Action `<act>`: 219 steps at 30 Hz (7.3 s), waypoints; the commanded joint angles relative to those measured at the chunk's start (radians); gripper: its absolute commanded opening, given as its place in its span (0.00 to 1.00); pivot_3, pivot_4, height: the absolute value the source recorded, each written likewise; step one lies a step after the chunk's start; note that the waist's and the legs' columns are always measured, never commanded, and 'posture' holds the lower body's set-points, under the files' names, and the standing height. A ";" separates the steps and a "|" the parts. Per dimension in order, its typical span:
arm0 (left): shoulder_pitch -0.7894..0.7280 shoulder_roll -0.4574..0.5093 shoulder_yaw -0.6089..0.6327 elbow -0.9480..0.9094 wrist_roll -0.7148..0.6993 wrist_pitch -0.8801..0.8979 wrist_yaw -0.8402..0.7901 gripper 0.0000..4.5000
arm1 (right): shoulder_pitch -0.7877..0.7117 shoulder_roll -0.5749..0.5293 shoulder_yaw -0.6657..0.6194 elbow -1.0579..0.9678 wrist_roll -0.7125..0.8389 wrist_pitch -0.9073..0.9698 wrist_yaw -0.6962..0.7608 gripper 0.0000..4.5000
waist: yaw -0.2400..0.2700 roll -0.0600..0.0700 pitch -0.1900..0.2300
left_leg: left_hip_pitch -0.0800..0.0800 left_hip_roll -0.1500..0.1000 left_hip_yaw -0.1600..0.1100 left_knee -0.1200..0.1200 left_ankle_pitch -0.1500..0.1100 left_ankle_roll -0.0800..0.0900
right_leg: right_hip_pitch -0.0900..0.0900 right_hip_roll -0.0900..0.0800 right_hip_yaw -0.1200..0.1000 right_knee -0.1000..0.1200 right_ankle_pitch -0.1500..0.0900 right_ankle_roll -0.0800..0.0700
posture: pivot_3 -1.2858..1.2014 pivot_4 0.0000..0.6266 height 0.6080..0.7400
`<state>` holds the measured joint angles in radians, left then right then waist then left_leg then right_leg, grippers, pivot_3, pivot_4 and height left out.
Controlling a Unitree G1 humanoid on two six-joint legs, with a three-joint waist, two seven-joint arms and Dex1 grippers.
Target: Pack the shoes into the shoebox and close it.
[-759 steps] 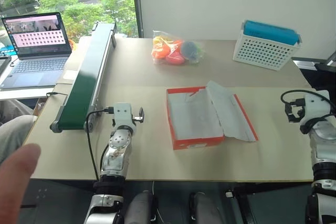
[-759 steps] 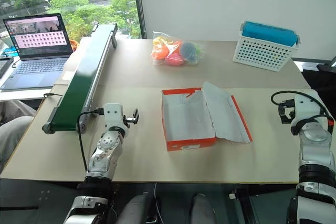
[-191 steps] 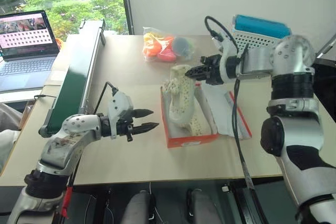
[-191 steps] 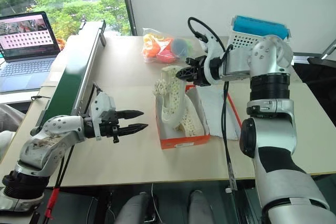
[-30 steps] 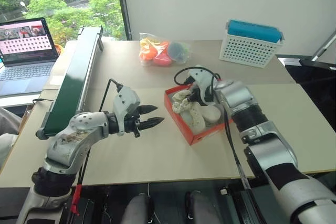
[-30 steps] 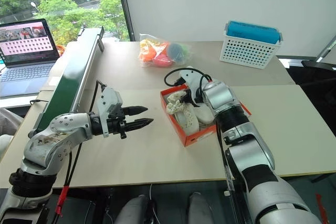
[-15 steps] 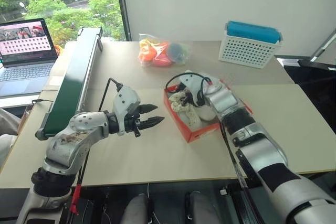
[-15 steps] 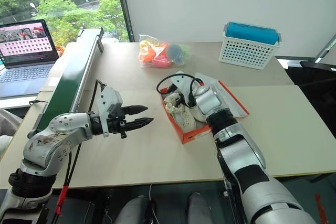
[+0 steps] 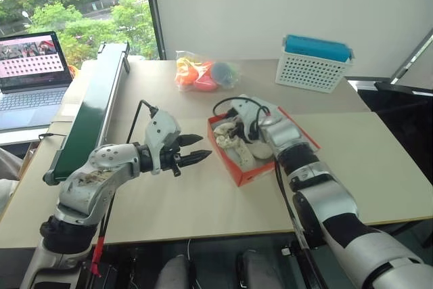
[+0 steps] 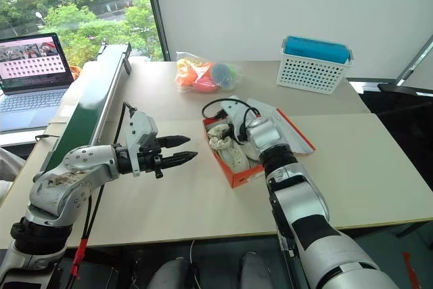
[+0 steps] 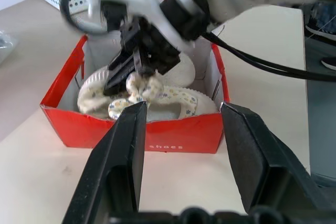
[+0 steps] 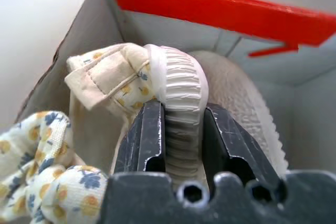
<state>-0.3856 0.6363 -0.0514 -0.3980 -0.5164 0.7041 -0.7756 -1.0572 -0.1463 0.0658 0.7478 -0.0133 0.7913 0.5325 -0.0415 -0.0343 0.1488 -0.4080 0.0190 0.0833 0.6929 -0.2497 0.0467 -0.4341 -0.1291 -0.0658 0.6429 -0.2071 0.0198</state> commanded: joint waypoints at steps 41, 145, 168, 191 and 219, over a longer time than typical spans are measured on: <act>-0.029 0.009 0.016 -0.032 -0.017 0.038 -0.020 0.54 | 0.339 -0.231 0.089 -0.985 0.320 0.347 -0.057 0.02 | 0.030 0.007 0.024 | -0.023 -0.003 0.001 0.006 0.006 0.009 | -0.020 0.000 0.000 0.003 0.002 0.004 | 0.52 0.24 0.69; -0.173 -0.126 -0.104 0.208 0.143 -0.222 -0.143 0.54 | 0.135 -0.334 -1.222 0.256 0.573 0.128 -0.814 0.02 | 0.005 0.005 0.023 | -0.014 -0.003 0.002 0.013 0.003 0.015 | -0.003 0.000 0.002 -0.003 0.004 0.009 | 0.52 0.24 0.69; -0.176 -0.098 -0.084 0.178 0.145 -0.185 -0.144 0.54 | 0.311 -0.152 -0.593 -0.882 1.069 0.249 -0.327 0.02 | 0.004 0.014 0.028 | -0.016 -0.003 0.002 0.011 0.003 0.015 | -0.007 0.000 0.003 -0.001 0.005 0.009 | 0.52 0.24 0.69; -0.107 -0.070 -0.028 0.080 0.137 -0.111 -0.067 0.54 | 0.028 -0.243 0.163 -0.294 0.349 0.015 -0.005 0.02 | 0.024 0.013 0.029 | -0.017 -0.003 0.002 0.012 0.003 0.015 | -0.009 0.000 0.002 -0.001 0.005 0.009 | 0.52 0.24 0.69; -0.084 -0.076 -0.003 0.071 0.129 -0.090 0.015 0.54 | 0.125 0.005 0.100 -0.061 0.014 -0.050 -0.164 0.02 | 0.018 0.003 -0.021 | 0.017 -0.002 0.001 0.002 -0.003 0.002 | 0.015 -0.002 0.002 -0.003 -0.004 0.012 | 0.52 0.24 0.69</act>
<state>-0.4623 0.5672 -0.0844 -0.3196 -0.3910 0.6367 -0.7822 -0.9803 -0.1358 0.2073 0.6880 -0.0316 0.6430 0.3687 -0.0239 -0.0312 0.1276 -0.3923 0.0167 0.0844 0.6949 -0.2530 0.0492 -0.4208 -0.1311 -0.0636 0.6397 -0.2112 0.0316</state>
